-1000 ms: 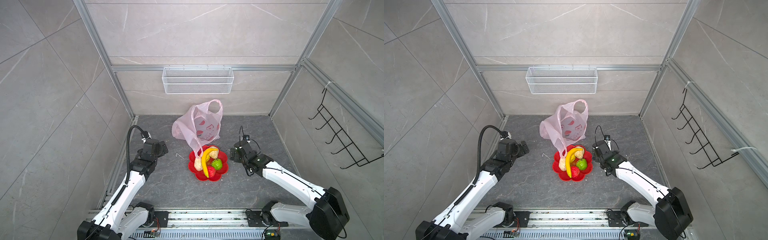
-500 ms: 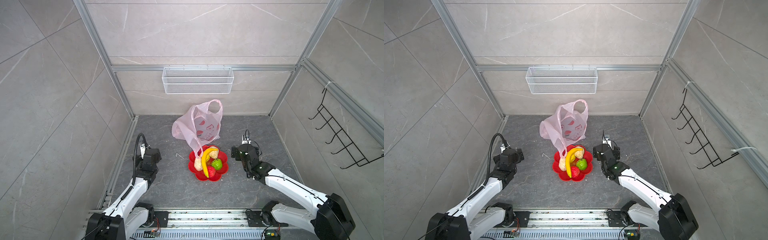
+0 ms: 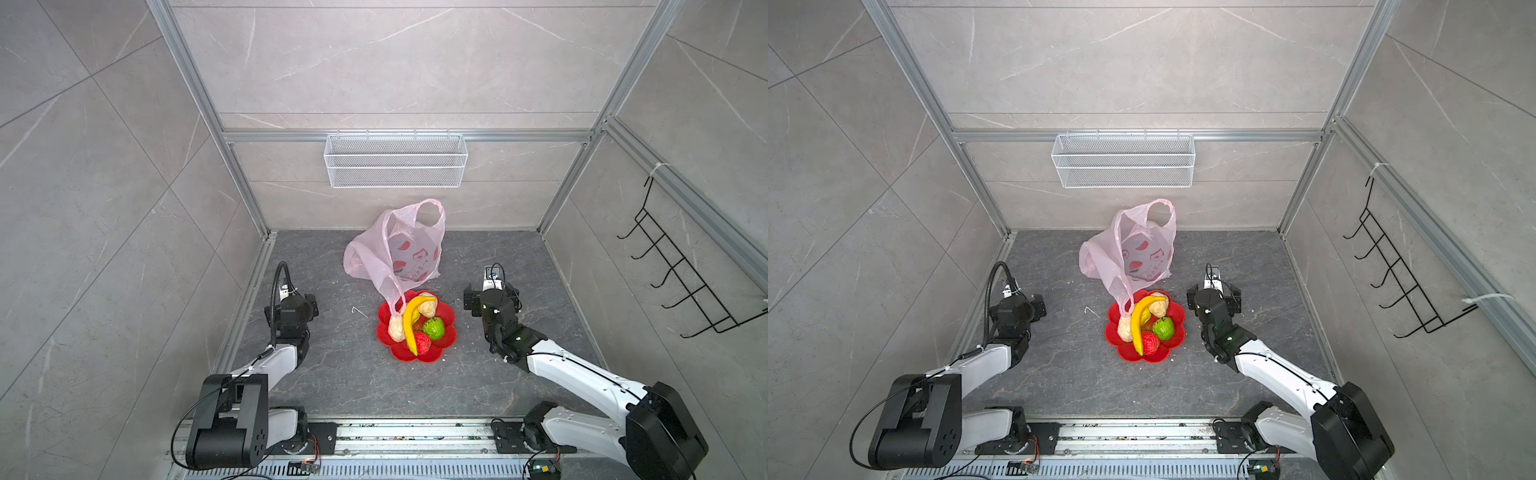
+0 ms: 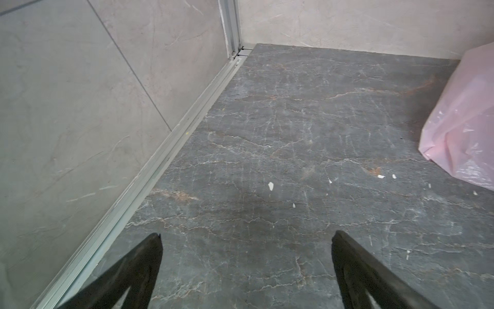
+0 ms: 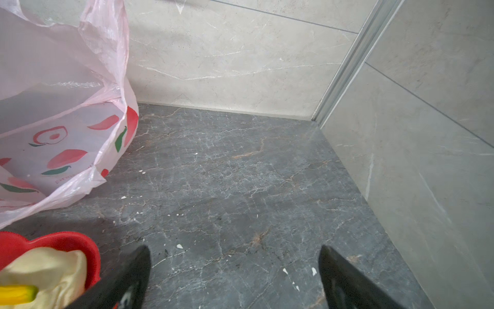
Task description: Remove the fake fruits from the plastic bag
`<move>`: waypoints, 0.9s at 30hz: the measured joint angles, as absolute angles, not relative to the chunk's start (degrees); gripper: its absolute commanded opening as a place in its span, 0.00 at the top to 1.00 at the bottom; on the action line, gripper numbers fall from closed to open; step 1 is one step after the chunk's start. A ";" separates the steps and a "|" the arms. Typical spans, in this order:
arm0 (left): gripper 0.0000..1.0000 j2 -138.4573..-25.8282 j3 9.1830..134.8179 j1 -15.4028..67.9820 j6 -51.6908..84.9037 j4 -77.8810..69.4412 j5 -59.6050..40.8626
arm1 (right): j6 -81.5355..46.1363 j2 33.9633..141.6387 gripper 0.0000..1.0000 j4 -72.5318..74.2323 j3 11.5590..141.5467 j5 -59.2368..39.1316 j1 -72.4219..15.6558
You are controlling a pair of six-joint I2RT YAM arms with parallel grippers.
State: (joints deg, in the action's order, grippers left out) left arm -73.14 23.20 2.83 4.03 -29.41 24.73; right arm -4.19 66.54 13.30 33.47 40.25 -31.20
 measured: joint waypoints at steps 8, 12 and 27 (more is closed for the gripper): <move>0.00 -75.31 18.24 2.83 2.70 -38.87 21.78 | -3.88 67.18 0.01 17.89 30.87 38.83 -24.95; 0.00 -77.34 17.50 2.83 2.55 -41.56 21.02 | -4.10 68.23 0.01 19.88 29.69 37.91 -23.11; 0.00 -84.99 18.31 0.99 2.37 -47.97 18.06 | -3.81 70.89 0.01 26.15 26.85 36.64 -19.42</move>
